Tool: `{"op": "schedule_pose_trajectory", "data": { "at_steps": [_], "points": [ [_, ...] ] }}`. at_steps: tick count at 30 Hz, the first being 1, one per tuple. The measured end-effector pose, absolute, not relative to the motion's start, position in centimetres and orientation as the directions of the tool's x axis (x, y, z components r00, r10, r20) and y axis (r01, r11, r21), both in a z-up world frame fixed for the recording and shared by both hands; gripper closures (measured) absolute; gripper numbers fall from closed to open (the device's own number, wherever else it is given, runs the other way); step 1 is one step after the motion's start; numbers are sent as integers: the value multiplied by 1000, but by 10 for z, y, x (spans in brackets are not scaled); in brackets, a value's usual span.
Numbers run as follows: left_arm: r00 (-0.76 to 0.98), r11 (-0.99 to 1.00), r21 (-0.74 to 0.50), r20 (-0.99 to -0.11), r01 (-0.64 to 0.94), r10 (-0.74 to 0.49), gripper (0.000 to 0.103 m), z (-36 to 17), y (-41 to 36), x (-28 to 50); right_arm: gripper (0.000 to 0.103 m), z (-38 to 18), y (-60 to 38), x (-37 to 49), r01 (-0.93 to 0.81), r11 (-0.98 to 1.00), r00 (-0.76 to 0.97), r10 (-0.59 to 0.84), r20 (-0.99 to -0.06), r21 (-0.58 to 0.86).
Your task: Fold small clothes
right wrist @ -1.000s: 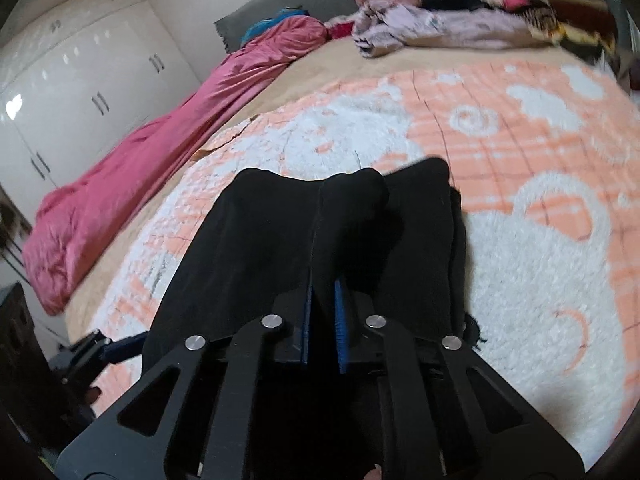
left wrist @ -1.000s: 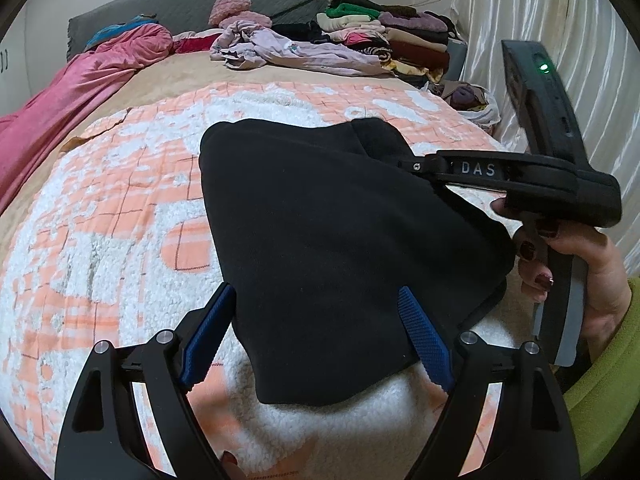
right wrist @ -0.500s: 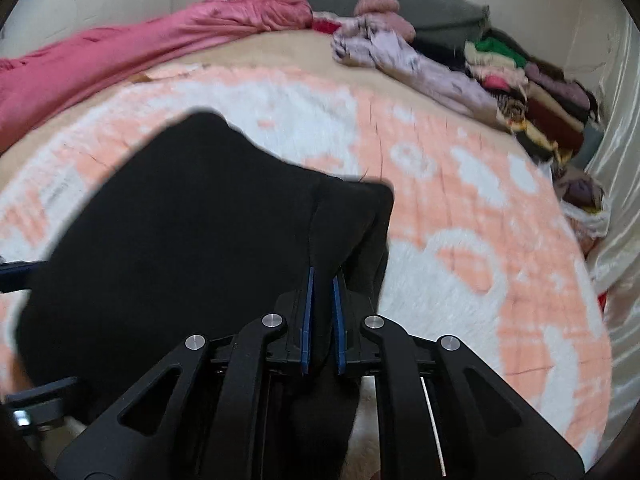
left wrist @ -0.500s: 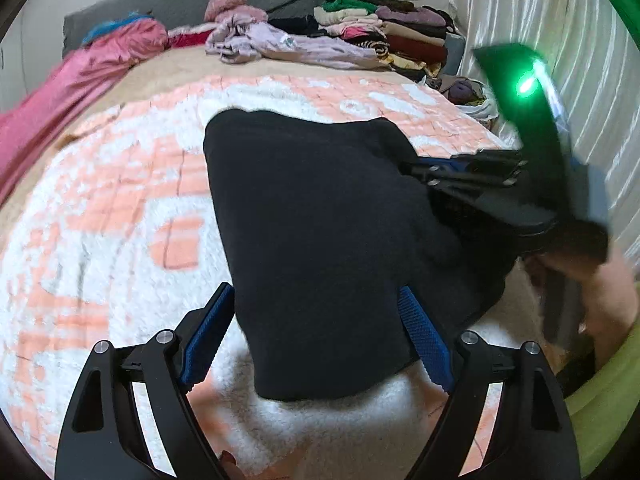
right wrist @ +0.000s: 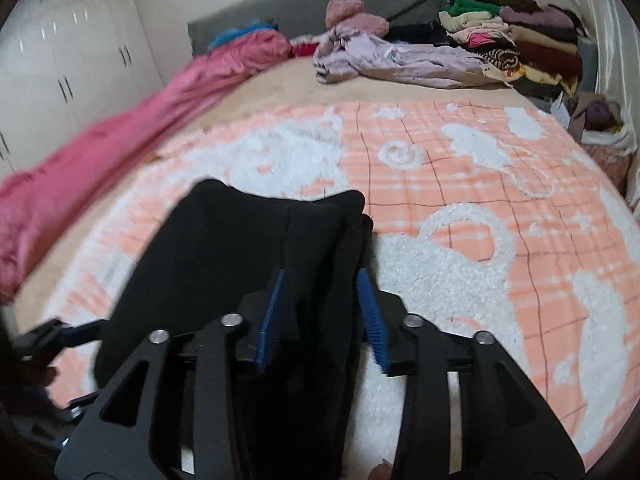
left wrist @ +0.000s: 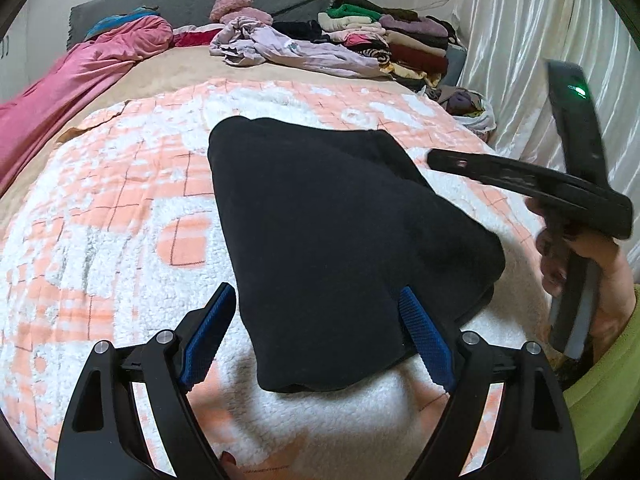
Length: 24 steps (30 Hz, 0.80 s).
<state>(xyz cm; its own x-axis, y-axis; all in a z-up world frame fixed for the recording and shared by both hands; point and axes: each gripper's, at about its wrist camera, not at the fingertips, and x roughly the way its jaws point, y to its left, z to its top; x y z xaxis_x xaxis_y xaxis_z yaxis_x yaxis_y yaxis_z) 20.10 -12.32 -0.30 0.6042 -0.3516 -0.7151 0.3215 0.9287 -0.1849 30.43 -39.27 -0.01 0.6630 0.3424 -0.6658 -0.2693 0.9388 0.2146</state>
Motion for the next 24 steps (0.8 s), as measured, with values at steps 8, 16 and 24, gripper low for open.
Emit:
{"op": "schedule_pose_trajectory", "data": {
  "at_steps": [8,16,24],
  "points": [
    [626,933,-179,-700,312,-344,20,8,-121,198,47,7,-400,265,-387,869,588,491,-643,310],
    [615,942,-204,-717,265,-328,20,0,-103,202,46,-6,-383,241,-448,860,551,481,-682,245],
    [591,937,-246,-729,246,-347,20,-11,-103,216,74,-24,-388,247,-421,840,504,529,-682,341]
  ]
}}
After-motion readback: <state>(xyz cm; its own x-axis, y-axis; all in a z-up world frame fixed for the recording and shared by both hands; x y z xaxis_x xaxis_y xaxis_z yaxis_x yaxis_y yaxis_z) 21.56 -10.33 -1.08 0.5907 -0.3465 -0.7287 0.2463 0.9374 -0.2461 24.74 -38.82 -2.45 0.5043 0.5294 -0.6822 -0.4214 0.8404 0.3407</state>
